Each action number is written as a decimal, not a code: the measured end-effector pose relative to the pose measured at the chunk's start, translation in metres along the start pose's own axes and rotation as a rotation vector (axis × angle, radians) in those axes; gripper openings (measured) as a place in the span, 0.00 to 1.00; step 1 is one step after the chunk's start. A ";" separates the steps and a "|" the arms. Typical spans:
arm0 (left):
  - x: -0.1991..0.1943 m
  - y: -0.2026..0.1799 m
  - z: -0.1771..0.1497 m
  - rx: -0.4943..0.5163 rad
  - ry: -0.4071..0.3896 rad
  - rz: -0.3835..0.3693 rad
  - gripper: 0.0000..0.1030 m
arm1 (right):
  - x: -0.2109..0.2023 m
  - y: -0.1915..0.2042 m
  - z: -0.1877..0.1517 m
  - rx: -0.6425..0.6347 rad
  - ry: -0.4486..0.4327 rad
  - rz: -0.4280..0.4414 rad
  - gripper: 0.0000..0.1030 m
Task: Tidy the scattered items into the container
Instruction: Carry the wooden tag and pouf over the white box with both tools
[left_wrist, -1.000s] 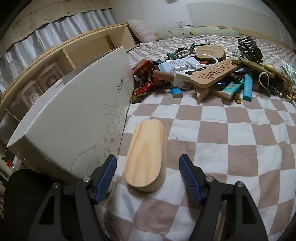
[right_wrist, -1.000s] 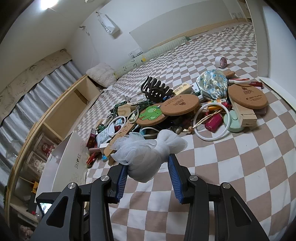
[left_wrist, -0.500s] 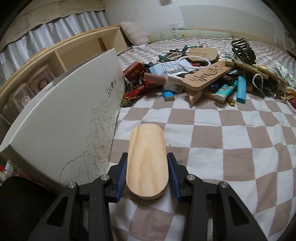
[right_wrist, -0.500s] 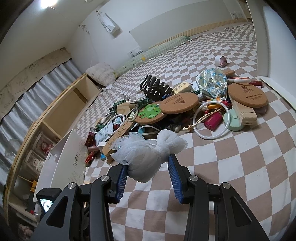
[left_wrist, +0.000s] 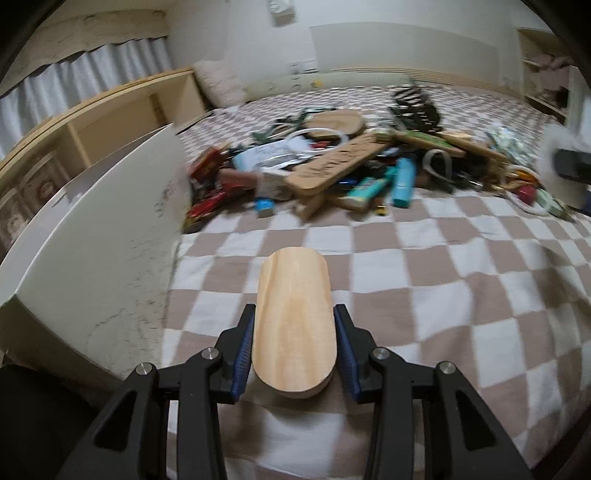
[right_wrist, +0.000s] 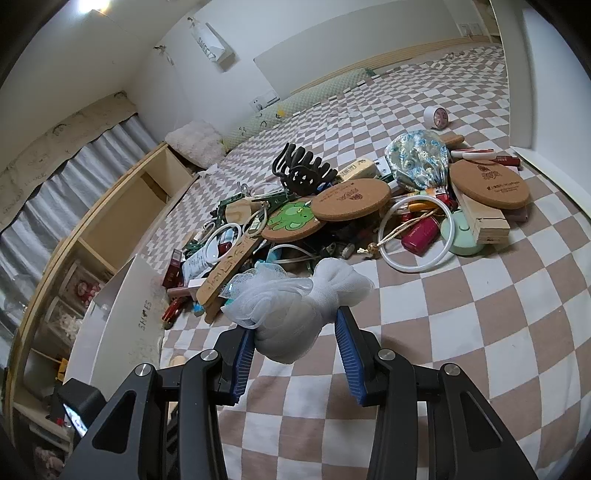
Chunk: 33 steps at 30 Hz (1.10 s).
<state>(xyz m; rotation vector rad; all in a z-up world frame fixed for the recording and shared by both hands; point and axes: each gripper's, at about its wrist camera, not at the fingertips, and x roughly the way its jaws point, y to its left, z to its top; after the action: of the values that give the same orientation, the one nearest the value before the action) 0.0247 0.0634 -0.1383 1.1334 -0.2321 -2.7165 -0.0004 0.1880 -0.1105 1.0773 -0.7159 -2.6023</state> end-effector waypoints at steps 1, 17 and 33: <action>0.000 -0.003 0.000 0.007 0.001 -0.006 0.39 | 0.001 0.001 -0.001 -0.005 0.003 -0.005 0.42; 0.022 0.002 0.009 -0.033 0.037 -0.062 0.38 | 0.028 0.009 -0.016 -0.071 0.075 -0.107 0.42; -0.016 0.033 0.045 -0.059 -0.061 -0.141 0.38 | 0.005 0.056 -0.004 -0.185 -0.025 -0.156 0.42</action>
<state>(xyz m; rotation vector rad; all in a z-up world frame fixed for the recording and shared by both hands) 0.0072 0.0385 -0.0884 1.0907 -0.0825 -2.8631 0.0003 0.1369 -0.0865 1.0852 -0.4002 -2.7512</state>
